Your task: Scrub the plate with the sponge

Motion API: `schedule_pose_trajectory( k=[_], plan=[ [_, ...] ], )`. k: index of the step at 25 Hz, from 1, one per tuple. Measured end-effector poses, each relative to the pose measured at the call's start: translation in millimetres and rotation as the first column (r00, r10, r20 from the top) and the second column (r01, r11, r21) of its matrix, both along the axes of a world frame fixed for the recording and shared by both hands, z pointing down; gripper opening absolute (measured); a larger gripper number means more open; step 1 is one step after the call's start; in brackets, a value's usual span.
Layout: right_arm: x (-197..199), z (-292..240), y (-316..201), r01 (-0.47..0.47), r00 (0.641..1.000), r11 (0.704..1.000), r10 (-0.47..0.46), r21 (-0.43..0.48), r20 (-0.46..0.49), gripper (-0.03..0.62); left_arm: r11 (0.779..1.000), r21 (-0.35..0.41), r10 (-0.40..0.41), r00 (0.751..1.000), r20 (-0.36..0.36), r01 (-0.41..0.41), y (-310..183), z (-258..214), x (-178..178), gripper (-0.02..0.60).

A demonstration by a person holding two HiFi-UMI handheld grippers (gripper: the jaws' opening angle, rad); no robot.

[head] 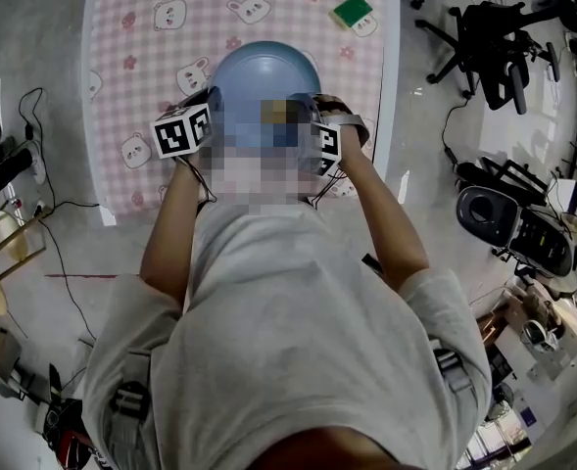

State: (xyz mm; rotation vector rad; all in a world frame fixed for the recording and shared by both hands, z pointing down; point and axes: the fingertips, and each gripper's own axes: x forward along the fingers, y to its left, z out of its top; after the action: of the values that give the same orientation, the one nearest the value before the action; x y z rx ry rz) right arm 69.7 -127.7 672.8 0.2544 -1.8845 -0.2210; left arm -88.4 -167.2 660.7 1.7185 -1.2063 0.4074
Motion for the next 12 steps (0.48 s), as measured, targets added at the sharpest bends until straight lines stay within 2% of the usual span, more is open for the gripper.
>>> schedule_pose_trajectory(
  k=[12],
  plan=[
    [-18, 5, 50, 0.087, 0.996, 0.994, -0.088, -0.073, -0.011, 0.055, 1.0, 0.005, -0.007, 1.0, -0.005, 0.007, 5, 3, -2, 0.031]
  ],
)
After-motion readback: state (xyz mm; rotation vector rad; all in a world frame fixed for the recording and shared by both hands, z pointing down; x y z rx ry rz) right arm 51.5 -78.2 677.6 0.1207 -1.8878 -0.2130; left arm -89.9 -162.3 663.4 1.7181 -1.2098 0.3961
